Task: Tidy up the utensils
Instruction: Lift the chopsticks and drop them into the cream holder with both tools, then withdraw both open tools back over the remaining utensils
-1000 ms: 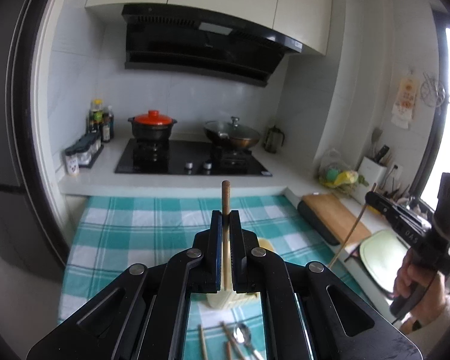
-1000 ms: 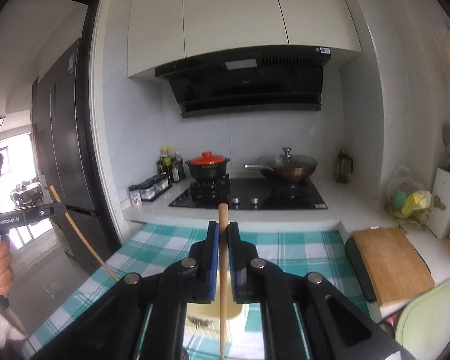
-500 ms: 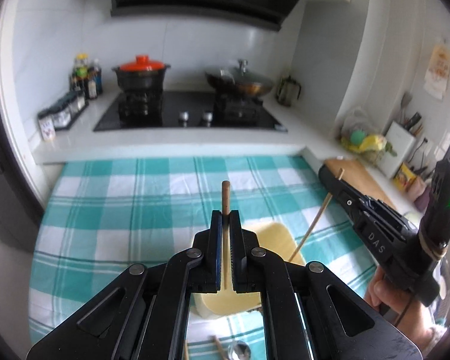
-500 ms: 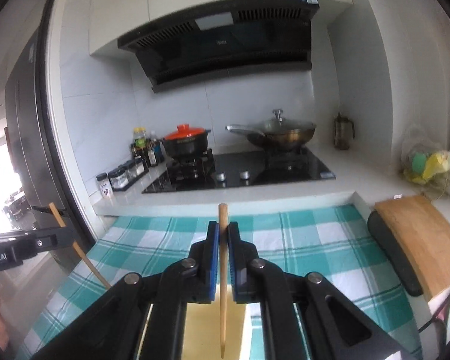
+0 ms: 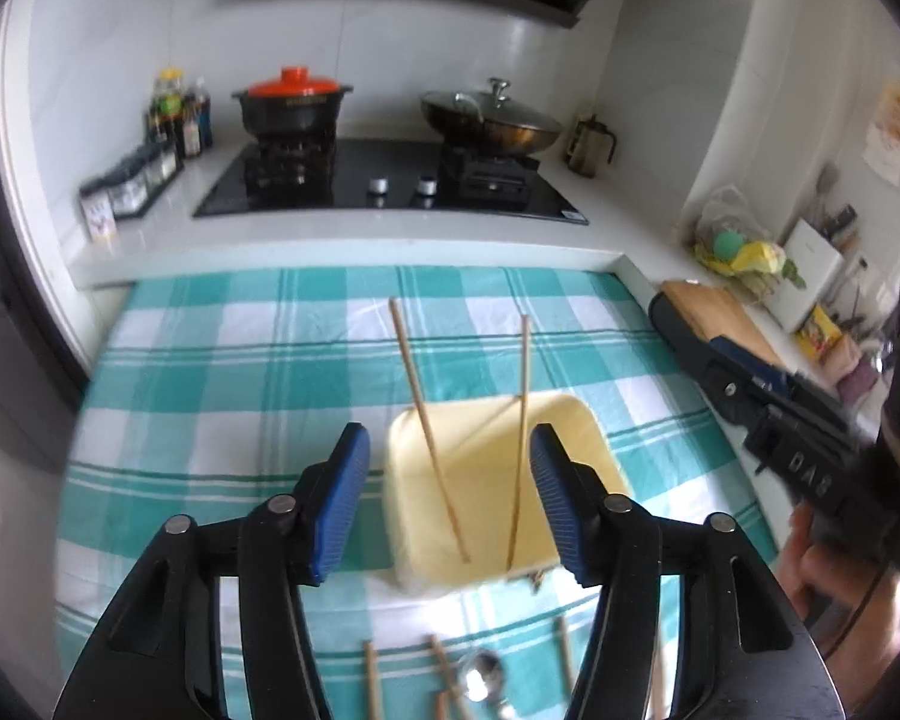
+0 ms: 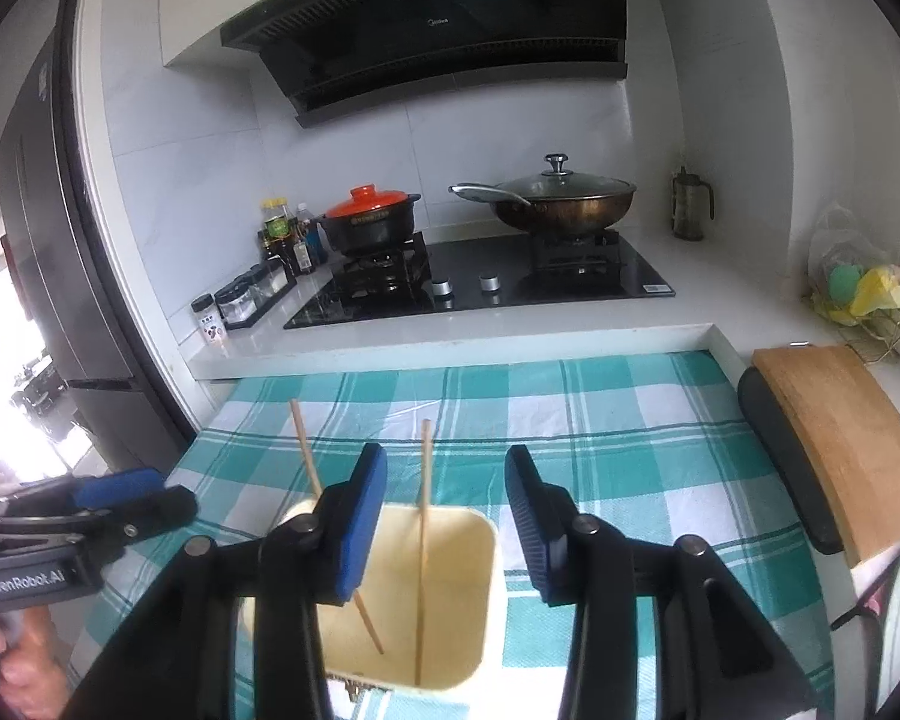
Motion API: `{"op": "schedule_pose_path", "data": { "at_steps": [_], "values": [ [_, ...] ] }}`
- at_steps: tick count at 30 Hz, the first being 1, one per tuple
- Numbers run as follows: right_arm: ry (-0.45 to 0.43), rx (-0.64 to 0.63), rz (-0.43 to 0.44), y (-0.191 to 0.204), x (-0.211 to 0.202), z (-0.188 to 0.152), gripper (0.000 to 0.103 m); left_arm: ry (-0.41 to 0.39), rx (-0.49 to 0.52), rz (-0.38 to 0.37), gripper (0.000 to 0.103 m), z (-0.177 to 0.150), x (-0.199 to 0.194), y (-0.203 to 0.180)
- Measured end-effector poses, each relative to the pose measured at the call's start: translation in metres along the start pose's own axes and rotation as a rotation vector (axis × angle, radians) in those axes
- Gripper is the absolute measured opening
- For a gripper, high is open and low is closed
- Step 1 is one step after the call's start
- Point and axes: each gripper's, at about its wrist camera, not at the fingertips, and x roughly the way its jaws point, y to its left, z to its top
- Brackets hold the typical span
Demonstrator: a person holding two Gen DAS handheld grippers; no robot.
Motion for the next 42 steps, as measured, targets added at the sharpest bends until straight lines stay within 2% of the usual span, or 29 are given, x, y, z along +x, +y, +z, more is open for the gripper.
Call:
{"op": "schedule_pose_path", "data": {
  "at_steps": [2,4,9,12,16,21,25,27,31,36,42],
  "values": [
    [0.016,-0.031,0.018,0.002,-0.022,-0.014,0.043,-0.009,0.056,0.016,0.072,-0.023,-0.027,0.004],
    [0.046,-0.068,0.029,0.003,-0.044,-0.034,0.043,0.015,0.088,0.002,0.073,-0.053,-0.05,0.011],
    [0.163,-0.167,0.063,0.006,-0.109,-0.12,0.043,0.084,0.122,-0.023,0.077,-0.144,-0.1,0.027],
    [0.171,-0.193,0.019,0.01,-0.148,-0.179,0.043,0.09,0.116,-0.005,0.078,-0.196,-0.119,0.027],
    [0.126,-0.173,-0.098,0.012,-0.186,-0.249,0.043,0.046,0.084,0.027,0.078,-0.247,-0.132,0.014],
    [0.12,-0.067,-0.143,0.008,-0.205,-0.307,0.043,0.02,0.008,-0.057,0.078,-0.27,-0.13,-0.007],
    [0.104,-0.07,-0.183,0.009,-0.214,-0.31,0.043,0.021,0.07,-0.053,0.078,-0.271,-0.127,-0.025],
    [0.08,-0.075,-0.197,0.01,-0.219,-0.306,0.043,0.017,0.085,-0.047,0.082,-0.273,-0.128,-0.029],
    [0.052,-0.089,-0.187,0.018,-0.222,-0.303,0.043,0.005,0.066,-0.042,0.082,-0.282,-0.132,-0.027],
    [0.036,-0.14,-0.167,0.035,-0.219,-0.306,0.043,-0.026,0.066,0.002,0.083,-0.288,-0.138,-0.019],
    [0.047,-0.165,-0.159,0.047,-0.214,-0.307,0.043,-0.049,0.035,0.029,0.084,-0.29,-0.137,-0.006]
  ]
}}
